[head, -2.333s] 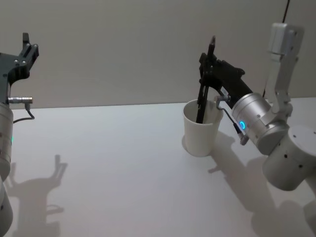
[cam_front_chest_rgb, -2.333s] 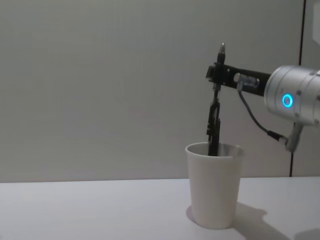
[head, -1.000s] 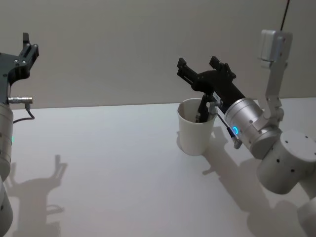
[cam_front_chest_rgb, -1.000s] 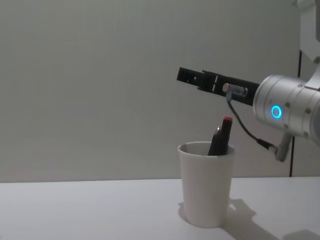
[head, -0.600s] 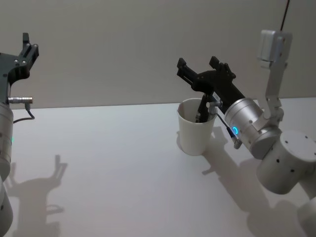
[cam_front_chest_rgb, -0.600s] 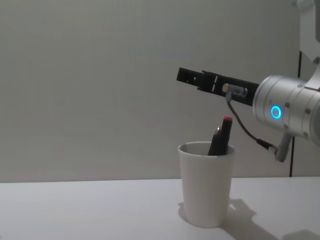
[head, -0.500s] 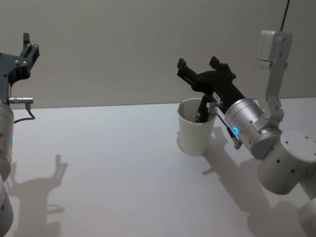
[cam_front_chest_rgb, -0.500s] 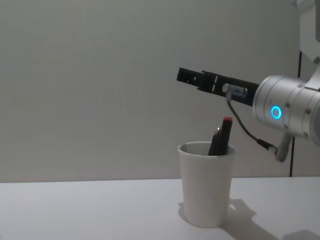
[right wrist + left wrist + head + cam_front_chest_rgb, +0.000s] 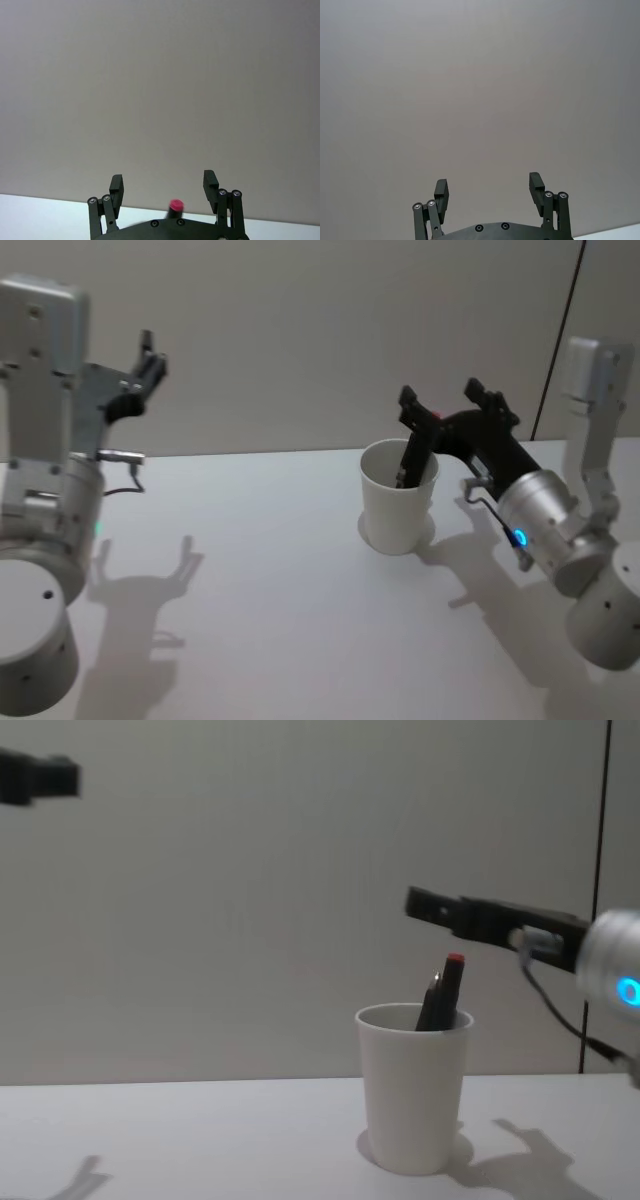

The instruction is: Place the pen into the pen holder.

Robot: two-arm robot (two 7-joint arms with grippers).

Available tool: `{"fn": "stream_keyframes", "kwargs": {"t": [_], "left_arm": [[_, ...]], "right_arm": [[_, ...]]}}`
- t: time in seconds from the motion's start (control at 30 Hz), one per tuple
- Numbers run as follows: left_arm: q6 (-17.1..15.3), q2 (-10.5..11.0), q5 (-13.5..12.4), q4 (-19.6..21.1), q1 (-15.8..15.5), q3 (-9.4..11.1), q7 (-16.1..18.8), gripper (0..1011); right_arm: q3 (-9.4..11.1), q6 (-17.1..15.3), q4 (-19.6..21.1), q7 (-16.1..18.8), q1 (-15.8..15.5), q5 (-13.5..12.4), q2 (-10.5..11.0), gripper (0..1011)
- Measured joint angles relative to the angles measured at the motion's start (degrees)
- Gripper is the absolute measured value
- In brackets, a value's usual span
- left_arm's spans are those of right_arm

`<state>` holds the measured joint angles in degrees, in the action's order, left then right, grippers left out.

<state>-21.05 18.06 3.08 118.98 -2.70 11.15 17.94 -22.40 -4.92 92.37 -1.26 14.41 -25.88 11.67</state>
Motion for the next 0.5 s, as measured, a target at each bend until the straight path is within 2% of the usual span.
{"fn": "stream_keyframes", "kwargs": {"t": [0.5], "left_arm": [[8.5,1.6,3.5,-10.9,-4.6,6.3,-7.9,1001]], "right_arm": [[5.2,1.7,4.9,2.8,-8.4,5.2,4.3,1001]]}}
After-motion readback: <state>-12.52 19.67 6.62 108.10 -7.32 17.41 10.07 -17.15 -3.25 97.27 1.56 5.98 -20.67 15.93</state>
